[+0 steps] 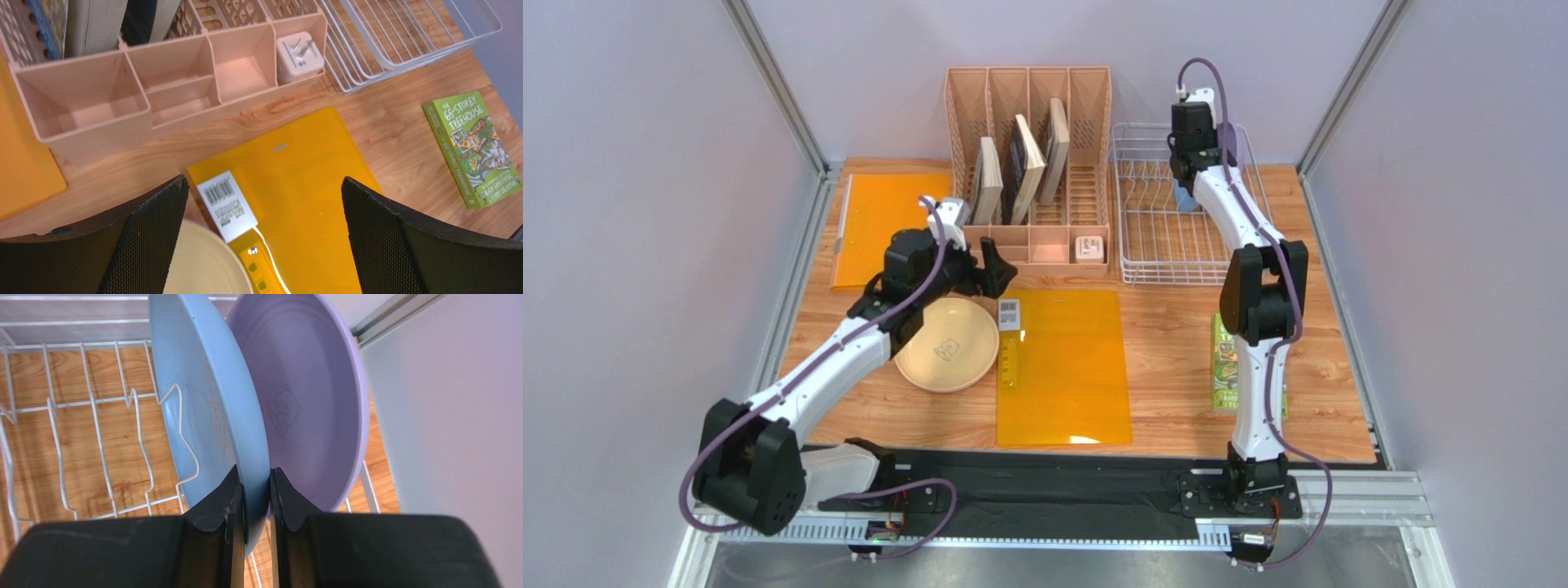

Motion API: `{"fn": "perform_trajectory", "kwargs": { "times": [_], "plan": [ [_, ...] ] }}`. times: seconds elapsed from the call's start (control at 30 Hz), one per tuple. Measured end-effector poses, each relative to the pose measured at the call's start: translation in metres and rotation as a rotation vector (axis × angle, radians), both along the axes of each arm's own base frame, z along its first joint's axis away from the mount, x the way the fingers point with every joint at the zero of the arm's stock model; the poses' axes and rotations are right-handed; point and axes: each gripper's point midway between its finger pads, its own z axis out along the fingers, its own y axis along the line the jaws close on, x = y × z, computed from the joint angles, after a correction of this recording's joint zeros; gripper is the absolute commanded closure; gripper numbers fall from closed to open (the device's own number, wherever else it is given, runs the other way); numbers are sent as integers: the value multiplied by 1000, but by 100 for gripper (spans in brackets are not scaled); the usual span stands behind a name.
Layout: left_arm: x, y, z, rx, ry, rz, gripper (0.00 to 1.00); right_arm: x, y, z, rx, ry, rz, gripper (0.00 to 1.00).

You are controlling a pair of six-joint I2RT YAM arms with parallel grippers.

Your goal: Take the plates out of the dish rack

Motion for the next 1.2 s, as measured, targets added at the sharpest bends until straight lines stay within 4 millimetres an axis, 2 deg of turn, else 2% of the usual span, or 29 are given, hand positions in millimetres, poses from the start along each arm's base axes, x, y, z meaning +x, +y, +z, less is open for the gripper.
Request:
{"fn": "perform_trajectory", "kwargs": {
  "times": [0.1, 0.23, 0.33, 0.37, 0.53, 0.63, 0.7, 0.77, 0.87, 1.03, 1.13, 1.2],
  "plan": [
    [23, -10, 13, 4, -15, -5, 0, -6, 3, 10, -99, -15, -30, 100],
    [57, -22, 28, 15, -41, -11, 0, -20, 9, 43, -195, -66, -69, 100],
    [76, -31, 31, 25, -46, -19, 0, -38, 9, 79, -210, -131, -88, 100],
    [81, -33, 30, 28, -45, -23, 0, -46, 8, 97, -206, -160, -95, 100],
    [99, -48, 15, 20, -14, -63, 0, -84, 8, 174, -106, -323, -93, 100],
    [109, -65, 10, -21, -6, -113, 0, -116, 9, 199, -12, -386, -68, 100],
    [116, -76, 13, -63, -13, -148, 0, -138, 12, 198, 62, -396, -35, 100],
    [121, -87, 17, -109, -22, -179, 0, -154, 18, 188, 138, -386, -2, 100],
    [126, -102, 29, -187, -41, -230, 0, -167, 32, 158, 243, -328, 56, 100],
    [130, -126, 48, -292, -72, -300, 0, -181, 63, 86, 446, -181, 151, 100],
    [128, -138, 46, -322, -63, -328, 0, -196, 78, 55, 556, -111, 187, 100],
    [125, -145, 42, -332, -49, -340, 0, -203, 87, 45, 622, -86, 205, 100]
  ]
}}
